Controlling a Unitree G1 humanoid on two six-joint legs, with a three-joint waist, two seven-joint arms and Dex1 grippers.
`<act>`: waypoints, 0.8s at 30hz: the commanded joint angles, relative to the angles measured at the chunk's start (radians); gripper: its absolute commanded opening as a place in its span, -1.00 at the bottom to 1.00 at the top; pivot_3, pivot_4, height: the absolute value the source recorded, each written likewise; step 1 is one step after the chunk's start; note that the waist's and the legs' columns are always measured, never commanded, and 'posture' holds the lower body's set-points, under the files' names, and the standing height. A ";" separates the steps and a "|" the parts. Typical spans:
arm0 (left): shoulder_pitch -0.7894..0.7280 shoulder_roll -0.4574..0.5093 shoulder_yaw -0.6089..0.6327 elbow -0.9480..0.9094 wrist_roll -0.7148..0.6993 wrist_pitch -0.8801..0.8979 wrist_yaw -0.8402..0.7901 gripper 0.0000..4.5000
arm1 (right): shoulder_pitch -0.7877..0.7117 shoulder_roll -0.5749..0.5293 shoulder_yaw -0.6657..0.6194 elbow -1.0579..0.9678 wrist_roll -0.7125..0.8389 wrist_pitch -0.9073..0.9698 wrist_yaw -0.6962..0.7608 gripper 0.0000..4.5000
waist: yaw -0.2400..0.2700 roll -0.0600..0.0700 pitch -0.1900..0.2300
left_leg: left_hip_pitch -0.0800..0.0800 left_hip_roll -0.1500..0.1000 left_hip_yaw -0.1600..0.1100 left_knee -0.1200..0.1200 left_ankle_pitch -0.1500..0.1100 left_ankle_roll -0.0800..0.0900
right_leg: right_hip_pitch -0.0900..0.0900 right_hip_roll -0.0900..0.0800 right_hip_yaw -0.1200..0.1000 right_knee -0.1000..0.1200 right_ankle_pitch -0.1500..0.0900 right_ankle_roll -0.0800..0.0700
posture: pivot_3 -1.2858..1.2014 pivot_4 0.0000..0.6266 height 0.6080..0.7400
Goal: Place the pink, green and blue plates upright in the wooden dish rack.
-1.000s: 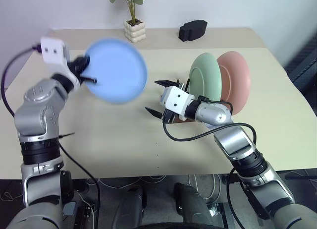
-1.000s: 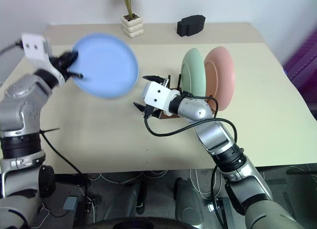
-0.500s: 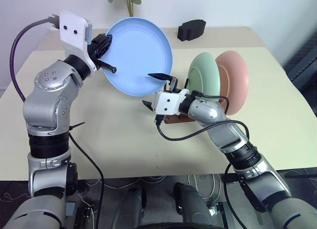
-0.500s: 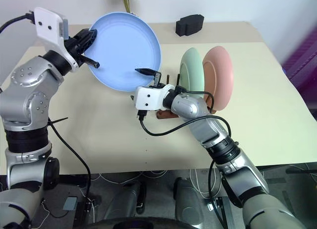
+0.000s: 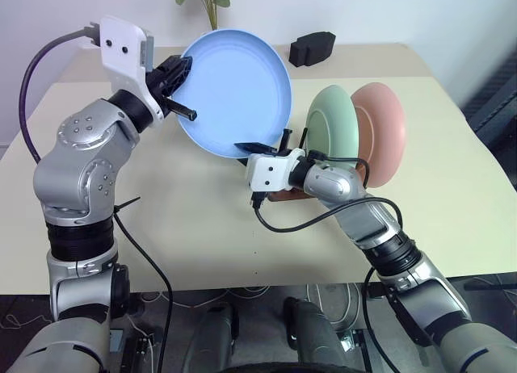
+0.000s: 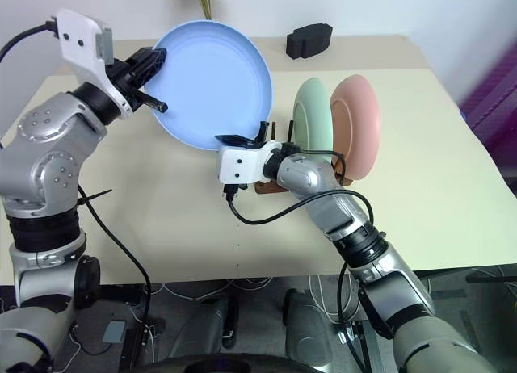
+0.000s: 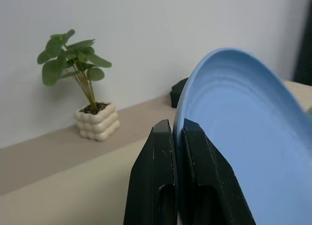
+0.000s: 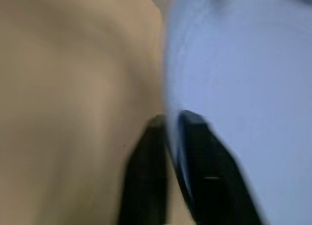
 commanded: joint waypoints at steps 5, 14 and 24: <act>-0.028 -0.036 0.052 -0.015 -0.066 0.017 0.010 -0.85 | 0.003 0.008 -0.024 -0.028 -0.010 -0.004 -0.005 -0.99 | 0.002 0.000 0.000 | 0.000 0.000 0.000 0.000 0.001 -0.001 | 0.000 0.000 0.000 0.000 0.000 0.000 | 0.03 -0.52 0.94; -0.055 -0.128 0.212 0.034 -0.158 -0.127 0.081 0.98 | -0.005 0.009 -0.036 -0.027 -0.028 -0.024 -0.028 -1.00 | 0.001 0.000 0.000 | 0.000 0.000 -0.001 -0.001 0.001 -0.002 | 0.000 0.000 0.000 0.000 0.000 0.000 | 0.03 -0.52 0.94; 0.016 0.009 0.287 0.224 -0.092 -0.301 0.059 0.98 | -0.027 0.114 -0.144 -0.093 0.196 -0.003 -0.014 -1.00 | -0.001 0.000 0.000 | 0.001 0.000 0.000 -0.005 0.002 -0.004 | 0.000 0.000 0.000 0.000 0.000 0.000 | 0.03 -0.52 0.94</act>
